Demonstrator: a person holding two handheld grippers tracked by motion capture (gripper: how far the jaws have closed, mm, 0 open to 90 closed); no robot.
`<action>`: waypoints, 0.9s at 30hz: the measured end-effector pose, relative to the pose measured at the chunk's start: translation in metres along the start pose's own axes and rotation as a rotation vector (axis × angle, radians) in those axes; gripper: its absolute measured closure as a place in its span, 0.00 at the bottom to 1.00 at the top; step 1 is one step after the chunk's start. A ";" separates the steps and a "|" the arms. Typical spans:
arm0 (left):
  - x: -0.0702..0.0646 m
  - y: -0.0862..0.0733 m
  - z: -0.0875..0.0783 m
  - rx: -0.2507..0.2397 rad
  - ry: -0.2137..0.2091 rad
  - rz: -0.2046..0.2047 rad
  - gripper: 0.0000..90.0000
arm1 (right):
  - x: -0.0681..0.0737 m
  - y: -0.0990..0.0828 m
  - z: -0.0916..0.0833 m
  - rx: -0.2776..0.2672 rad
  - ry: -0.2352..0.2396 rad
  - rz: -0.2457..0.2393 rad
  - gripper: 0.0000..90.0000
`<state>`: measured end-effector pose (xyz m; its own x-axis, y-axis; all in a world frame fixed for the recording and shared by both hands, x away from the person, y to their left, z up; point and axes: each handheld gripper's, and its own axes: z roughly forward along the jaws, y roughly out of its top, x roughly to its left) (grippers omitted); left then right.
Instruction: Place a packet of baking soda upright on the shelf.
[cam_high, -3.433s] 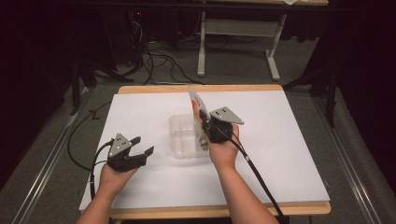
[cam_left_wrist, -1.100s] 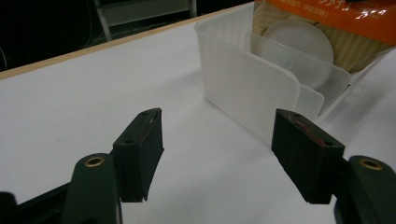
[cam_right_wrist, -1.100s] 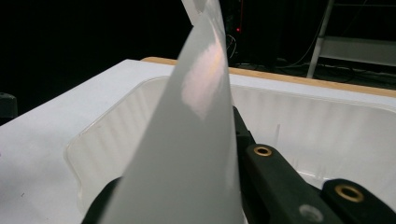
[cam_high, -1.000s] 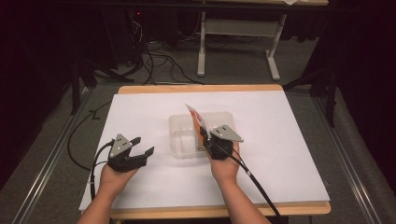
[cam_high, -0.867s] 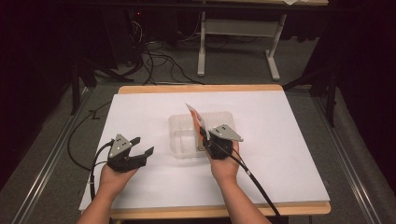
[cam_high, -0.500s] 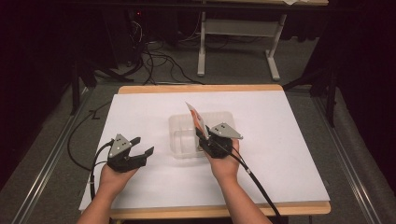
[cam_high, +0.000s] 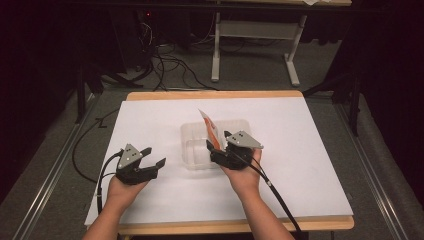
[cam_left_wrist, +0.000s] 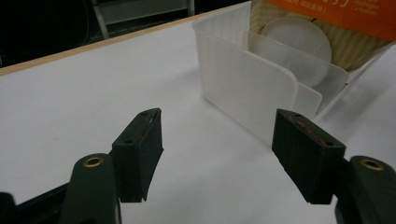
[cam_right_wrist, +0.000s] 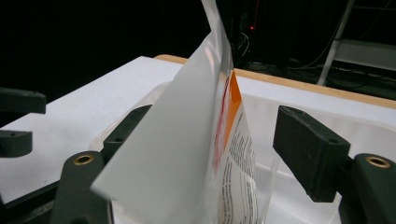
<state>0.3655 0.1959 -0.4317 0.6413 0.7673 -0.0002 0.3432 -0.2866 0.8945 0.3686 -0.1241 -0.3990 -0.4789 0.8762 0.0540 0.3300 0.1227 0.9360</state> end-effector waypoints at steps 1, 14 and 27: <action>0.000 0.000 0.000 0.000 0.000 0.000 0.38 | 0.000 0.000 0.000 0.000 0.000 0.000 0.33; 0.002 -0.001 0.004 0.022 0.008 0.002 0.38 | -0.013 -0.027 -0.050 0.008 0.022 -0.022 0.35; -0.001 -0.002 0.004 0.032 0.010 0.010 0.38 | -0.072 -0.042 -0.111 0.042 -0.093 -0.062 0.37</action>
<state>0.3667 0.1934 -0.4353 0.6379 0.7700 0.0132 0.3588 -0.3123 0.8796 0.2989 -0.2438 -0.4034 -0.4221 0.9057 -0.0380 0.3373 0.1958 0.9208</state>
